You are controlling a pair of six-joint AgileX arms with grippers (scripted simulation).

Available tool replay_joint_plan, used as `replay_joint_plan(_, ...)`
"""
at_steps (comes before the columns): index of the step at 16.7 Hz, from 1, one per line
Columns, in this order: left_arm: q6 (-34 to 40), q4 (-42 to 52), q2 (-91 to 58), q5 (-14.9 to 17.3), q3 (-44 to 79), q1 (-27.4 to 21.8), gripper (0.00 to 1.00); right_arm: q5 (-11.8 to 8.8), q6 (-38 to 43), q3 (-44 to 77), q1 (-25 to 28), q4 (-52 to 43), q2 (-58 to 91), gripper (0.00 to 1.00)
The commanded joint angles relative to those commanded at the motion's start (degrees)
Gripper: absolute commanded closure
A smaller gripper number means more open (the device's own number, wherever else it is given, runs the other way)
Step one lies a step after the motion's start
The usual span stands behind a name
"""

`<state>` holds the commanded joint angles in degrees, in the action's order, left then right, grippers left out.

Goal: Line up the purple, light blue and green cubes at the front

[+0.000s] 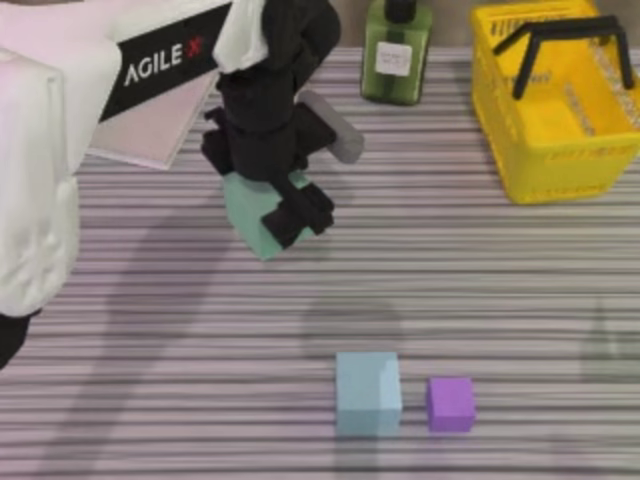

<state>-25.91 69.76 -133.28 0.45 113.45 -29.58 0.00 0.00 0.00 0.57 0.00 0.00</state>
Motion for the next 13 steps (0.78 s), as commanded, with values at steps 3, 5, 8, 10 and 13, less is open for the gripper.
replay_joint_plan(3, -0.62, -0.42, 0.58, -0.04, -0.91, -0.52, 1.00, 0.00, 0.00, 0.00, 0.00, 0.00, 0.00, 0.00)
replay_joint_plan(5, -2.57, -1.41, 3.54, -0.06, -4.07, -1.34, 1.00, 0.00, 0.00, 0.00, 0.00, 0.00, 0.00, 0.00)
replay_joint_plan(8, -7.51, -3.66, 10.56, -0.10, -13.39, -3.45, 1.00, 0.00, 0.00, 0.00, 0.00, 0.00, 0.00, 0.00)
replay_joint_plan(10, -11.50, -5.33, 16.16, -0.11, -22.17, -5.12, 1.00, 0.00, 0.00, 0.00, 0.00, 0.00, 0.00, 0.00)
replay_joint_plan(13, -17.49, -7.91, 24.78, -0.12, -34.95, -7.57, 1.00, 0.00, 0.00, 0.00, 0.00, 0.00, 0.00, 0.00)
